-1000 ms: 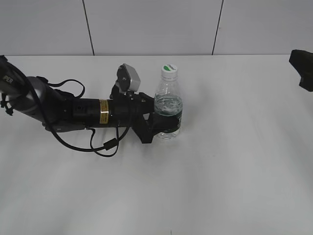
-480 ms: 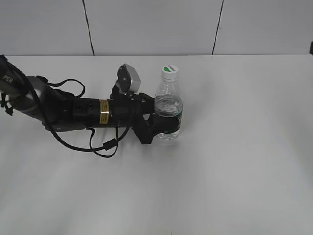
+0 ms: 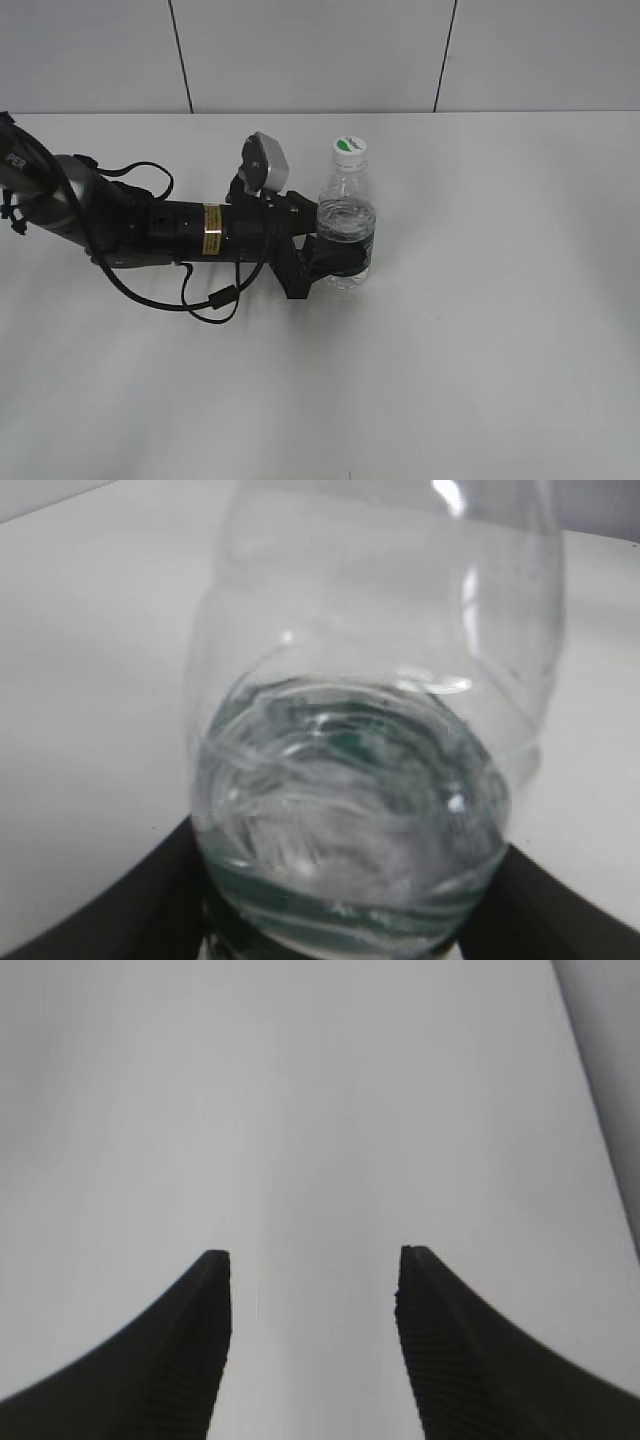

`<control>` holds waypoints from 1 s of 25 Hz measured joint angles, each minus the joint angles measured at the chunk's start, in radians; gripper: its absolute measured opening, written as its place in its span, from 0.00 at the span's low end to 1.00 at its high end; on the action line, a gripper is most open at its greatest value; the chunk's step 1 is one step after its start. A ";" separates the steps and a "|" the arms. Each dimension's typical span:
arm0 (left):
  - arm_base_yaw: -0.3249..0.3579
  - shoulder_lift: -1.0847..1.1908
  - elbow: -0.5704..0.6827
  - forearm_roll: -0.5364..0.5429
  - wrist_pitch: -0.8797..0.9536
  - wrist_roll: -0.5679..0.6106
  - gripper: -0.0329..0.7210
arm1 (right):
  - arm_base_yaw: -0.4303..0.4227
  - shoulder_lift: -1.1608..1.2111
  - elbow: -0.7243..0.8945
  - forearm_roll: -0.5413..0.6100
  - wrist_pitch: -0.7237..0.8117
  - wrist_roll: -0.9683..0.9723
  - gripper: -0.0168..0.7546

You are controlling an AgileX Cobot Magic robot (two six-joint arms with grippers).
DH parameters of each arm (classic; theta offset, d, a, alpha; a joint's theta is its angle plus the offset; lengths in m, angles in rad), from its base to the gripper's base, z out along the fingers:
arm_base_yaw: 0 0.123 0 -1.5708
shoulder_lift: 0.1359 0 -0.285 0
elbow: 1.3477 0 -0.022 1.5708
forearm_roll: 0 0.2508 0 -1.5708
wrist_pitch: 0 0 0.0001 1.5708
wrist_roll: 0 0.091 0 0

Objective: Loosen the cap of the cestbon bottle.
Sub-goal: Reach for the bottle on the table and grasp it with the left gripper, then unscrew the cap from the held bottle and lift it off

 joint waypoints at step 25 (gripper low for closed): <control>0.000 0.000 0.000 0.010 -0.003 0.028 0.60 | 0.273 0.368 -0.561 0.350 0.542 -0.206 0.55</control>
